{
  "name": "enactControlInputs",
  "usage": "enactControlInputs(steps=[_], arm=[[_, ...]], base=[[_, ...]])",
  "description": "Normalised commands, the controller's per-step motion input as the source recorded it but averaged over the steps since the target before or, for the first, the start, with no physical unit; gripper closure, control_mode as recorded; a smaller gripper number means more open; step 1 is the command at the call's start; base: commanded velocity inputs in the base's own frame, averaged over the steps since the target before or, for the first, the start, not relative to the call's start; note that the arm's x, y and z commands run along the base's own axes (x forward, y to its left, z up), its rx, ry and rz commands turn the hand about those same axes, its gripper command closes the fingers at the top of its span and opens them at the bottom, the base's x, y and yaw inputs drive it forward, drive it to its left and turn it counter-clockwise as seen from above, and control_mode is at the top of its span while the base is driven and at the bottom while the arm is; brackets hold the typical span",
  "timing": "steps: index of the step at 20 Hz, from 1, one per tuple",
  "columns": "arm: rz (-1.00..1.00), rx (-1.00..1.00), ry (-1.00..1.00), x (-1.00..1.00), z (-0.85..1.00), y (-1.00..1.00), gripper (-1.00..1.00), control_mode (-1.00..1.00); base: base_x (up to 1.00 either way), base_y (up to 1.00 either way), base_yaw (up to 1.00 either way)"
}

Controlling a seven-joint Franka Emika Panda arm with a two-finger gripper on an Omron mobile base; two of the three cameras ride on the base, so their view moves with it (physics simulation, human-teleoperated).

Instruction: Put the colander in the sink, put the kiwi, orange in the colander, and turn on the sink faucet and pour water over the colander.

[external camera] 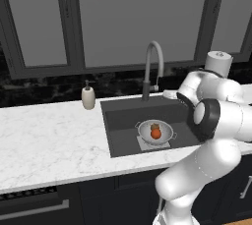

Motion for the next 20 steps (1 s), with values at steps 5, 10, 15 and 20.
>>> enactControlInputs(steps=[5, 10, 15, 20], arm=[[0.00, 0.02, -0.17, 0.14, 0.00, -0.06, -1.00, -1.00], [0.00, 0.02, -0.05, 0.17, 0.11, -0.31, -1.00, -1.00], [0.01, 0.04, -0.02, 0.35, 0.29, -0.33, -1.00, -1.00], [0.00, 0.01, -0.01, 0.35, 0.23, -0.18, -1.00, -1.00]], base=[[0.00, 0.00, 0.00], [0.00, 0.00, 0.00], [0.00, 0.00, 0.00], [0.00, 0.00, 0.00]])
